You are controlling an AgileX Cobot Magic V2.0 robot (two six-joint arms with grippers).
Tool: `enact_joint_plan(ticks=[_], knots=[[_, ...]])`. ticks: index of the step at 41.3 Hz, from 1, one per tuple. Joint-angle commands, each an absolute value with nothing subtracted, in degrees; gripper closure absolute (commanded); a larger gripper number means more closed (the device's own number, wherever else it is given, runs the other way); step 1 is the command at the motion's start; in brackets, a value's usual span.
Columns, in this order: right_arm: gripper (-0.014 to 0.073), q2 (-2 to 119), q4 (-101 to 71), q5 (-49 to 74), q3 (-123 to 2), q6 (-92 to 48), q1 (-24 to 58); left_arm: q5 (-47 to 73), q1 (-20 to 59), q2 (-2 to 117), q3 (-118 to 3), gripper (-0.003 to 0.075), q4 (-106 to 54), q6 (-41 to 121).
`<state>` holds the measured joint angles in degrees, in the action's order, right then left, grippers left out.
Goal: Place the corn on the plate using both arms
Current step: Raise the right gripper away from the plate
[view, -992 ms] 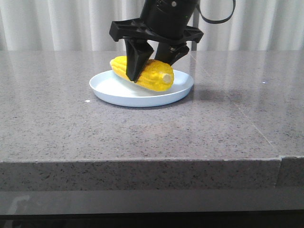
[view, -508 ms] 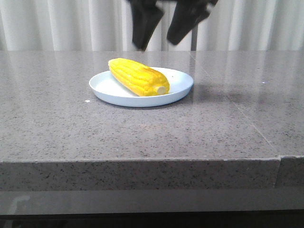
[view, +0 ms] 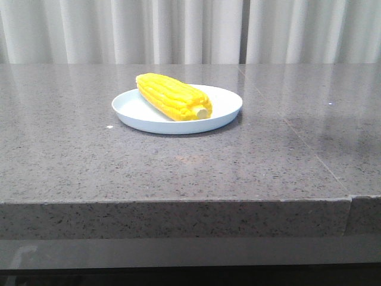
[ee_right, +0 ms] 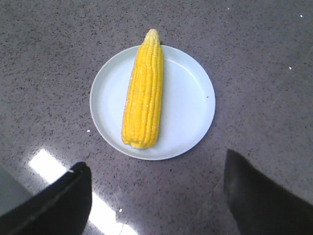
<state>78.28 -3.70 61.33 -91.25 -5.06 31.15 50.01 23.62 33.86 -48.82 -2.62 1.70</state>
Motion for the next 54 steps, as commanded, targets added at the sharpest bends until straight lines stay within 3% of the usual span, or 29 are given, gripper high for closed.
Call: enact_joint_plan(ticks=[1, 18, 35, 38, 45, 51, 54], knots=[[0.0013, 71.46, -3.33, 58.92, -88.15, -5.60, 30.95, 45.86, 23.77, 34.17, -50.33, 0.0280, -3.29, 1.14], [0.0013, 49.37, -3.33, 57.55, -65.43, -5.60, 30.95, 45.75, 23.77, 34.17, -50.33, 0.0280, -3.29, 1.14], [0.0013, 34.06, -3.17, 55.69, -54.05, -5.60, 30.95, 44.94, 23.77, 34.17, -50.33, 0.0284, -3.29, 1.14], [0.0013, 33.08, -3.17, 55.20, -53.33, -5.60, 30.95, 44.94, 23.77, 34.17, -50.33, 0.0327, -3.29, 1.14], [0.0039, 32.94, -3.17, 54.65, -53.26, -5.13, 30.95, 44.94, 23.77, 34.17, -50.33, 0.0521, -3.29, 1.14], [0.0269, 32.94, -3.17, 53.79, -52.95, -4.67, 30.95, 44.94, 23.77, 34.17, -50.33, 0.0710, -3.29, 1.14], [0.0419, 32.94, -3.17, 53.73, -52.87, -4.67, 30.95, 44.94, 23.77, 34.17, -50.33, 0.0741, -3.29, 1.14]])
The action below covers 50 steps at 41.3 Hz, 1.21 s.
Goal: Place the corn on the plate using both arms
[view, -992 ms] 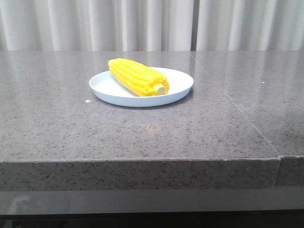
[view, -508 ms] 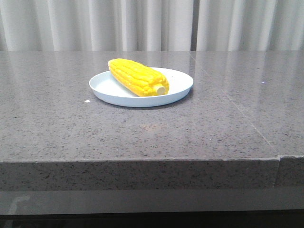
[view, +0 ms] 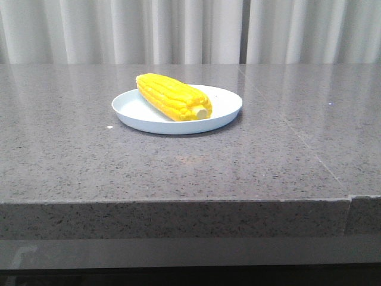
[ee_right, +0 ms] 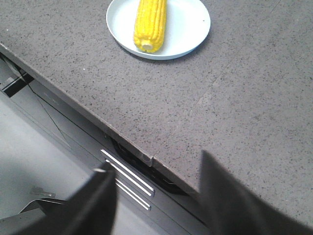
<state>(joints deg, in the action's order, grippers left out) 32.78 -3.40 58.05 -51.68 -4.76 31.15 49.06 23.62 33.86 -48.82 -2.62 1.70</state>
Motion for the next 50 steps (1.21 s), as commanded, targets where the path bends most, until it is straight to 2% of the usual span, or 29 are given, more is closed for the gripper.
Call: enact_joint_plan(ticks=[1, 4, 7, 33, 39, 45, 50], knots=[[0.0456, 32.94, -3.17, 53.73, -52.87, -4.67, 30.95, 44.94, 23.77, 34.17, -50.33, 0.0741, -3.29, 1.14], [0.0579, 32.94, -3.17, 53.73, -52.87, -4.67, 30.95, 44.94, 23.77, 34.17, -50.33, 0.0740, -3.29, 1.14], [0.0664, 32.94, -3.17, 53.51, -52.87, -4.67, 30.95, 44.94, 23.77, 34.17, -50.33, 0.0740, -3.29, 1.14], [0.0662, 32.94, -3.27, 53.49, -52.87, -4.67, 30.95, 44.79, 23.77, 34.17, -50.33, 0.0741, -3.29, 1.14], [0.0662, 32.94, -3.27, 53.54, -52.87, -4.67, 30.95, 42.67, 23.17, 32.01, -47.23, 0.0740, -3.29, 1.14], [0.0662, 32.94, -3.27, 53.54, -52.87, -4.67, 30.95, 33.60, 18.40, 27.35, -39.46, 0.0740, 3.31, 1.14], [0.0662, 32.94, -3.27, 53.54, -52.87, -4.67, 30.95, 20.32, 13.10, 22.23, -28.94, 0.0740, 2.84, 1.14]])
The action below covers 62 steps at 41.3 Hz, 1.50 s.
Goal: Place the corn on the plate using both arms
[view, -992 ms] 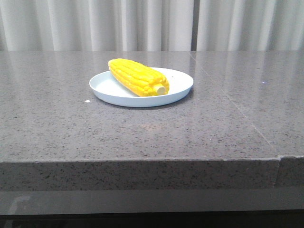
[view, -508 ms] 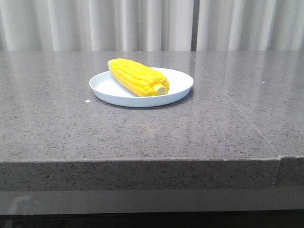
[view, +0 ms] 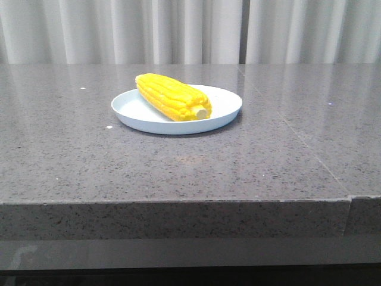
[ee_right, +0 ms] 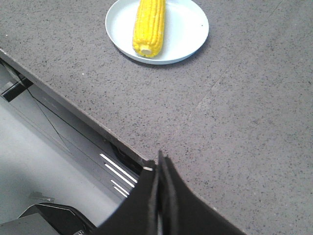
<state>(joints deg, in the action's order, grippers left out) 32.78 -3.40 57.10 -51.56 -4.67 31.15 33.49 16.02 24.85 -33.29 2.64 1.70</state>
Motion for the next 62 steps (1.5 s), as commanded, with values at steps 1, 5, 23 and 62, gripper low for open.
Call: enact_joint_plan(ticks=[1, 5, 23, 62], knots=[[0.0662, 32.94, -3.27, 53.54, -52.87, -4.67, 30.95, 17.26, 12.29, 20.93, -26.47, 0.0741, 2.40, 1.14], [0.0662, 32.94, -3.27, 53.54, -52.87, -4.67, 30.95, 9.32, 8.83, 16.04, -19.18, 0.0740, 0.00, 1.14], [0.0662, 32.94, -3.27, 53.54, -52.87, -4.67, 30.95, -3.47, 0.63, 1.41, -1.71, 0.0740, -0.40, 1.14], [0.0662, 32.94, -3.27, 53.66, -52.87, -4.67, 30.95, -4.72, 0.47, -1.45, 0.52, 0.0740, -0.40, 1.14]])
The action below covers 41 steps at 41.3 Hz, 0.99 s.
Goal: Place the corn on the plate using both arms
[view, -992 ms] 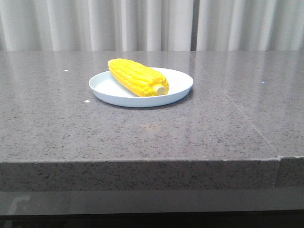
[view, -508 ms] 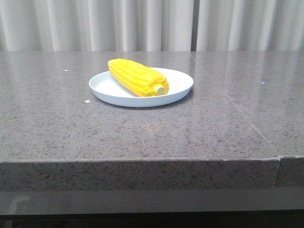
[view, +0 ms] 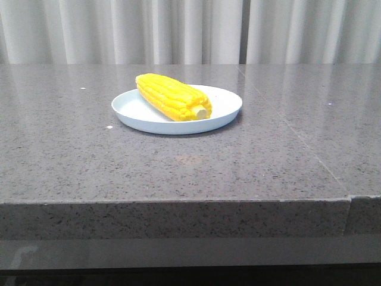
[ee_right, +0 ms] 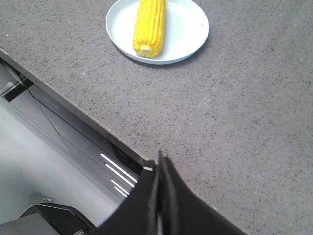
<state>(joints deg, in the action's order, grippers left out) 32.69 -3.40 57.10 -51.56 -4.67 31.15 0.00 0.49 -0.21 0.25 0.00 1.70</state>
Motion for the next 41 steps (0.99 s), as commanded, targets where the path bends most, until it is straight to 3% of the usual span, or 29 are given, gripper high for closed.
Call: enact_joint_plan(ticks=[1, 19, 32, 41], knots=[[0.0662, 32.94, -3.27, 53.66, -52.87, -4.67, 30.95, -4.72, 0.47, -1.45, 0.52, 0.0741, -0.40, 1.14], [0.0662, 29.90, -3.03, 50.89, -49.58, -4.72, 28.32, -4.72, 0.47, -1.35, 0.52, 0.0741, -0.40, 1.14], [0.0662, 13.68, -3.08, 20.85, -28.18, -4.68, 11.10, -4.72, 0.47, -1.35, 0.52, 0.0741, -0.40, 1.14], [0.0662, 4.11, -3.14, 7.61, -13.27, -4.68, 2.92, -4.72, 0.47, -1.35, 0.52, 0.0740, -0.40, 1.14]])
